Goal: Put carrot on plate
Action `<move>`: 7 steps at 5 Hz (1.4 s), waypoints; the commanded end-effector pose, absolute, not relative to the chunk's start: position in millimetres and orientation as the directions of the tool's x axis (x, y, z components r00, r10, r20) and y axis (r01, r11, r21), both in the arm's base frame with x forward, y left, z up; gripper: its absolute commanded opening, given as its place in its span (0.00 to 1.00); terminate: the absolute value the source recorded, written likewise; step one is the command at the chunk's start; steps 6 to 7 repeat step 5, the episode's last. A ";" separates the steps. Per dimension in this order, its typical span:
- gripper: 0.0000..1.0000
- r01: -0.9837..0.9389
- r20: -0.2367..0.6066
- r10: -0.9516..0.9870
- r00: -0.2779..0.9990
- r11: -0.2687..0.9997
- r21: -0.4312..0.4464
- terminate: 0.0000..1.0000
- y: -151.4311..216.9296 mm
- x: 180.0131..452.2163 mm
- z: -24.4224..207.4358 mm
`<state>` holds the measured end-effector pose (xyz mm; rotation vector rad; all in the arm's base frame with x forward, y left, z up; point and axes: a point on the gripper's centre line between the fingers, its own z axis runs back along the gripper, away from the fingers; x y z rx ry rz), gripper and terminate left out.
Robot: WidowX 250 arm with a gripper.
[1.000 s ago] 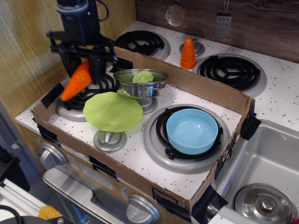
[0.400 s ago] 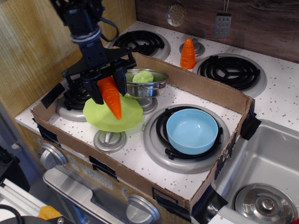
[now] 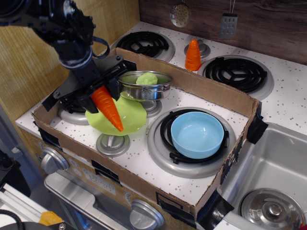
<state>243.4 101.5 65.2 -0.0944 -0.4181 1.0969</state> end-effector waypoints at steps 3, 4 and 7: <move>0.00 -0.792 0.217 0.867 0.448 0.497 -0.355 0.00 108.9 276.1 50.1; 0.00 -0.787 0.272 0.855 0.441 0.514 -0.341 0.00 107.8 275.9 50.9; 1.00 -0.774 0.277 0.838 0.470 0.542 -0.328 1.00 108.4 272.9 55.4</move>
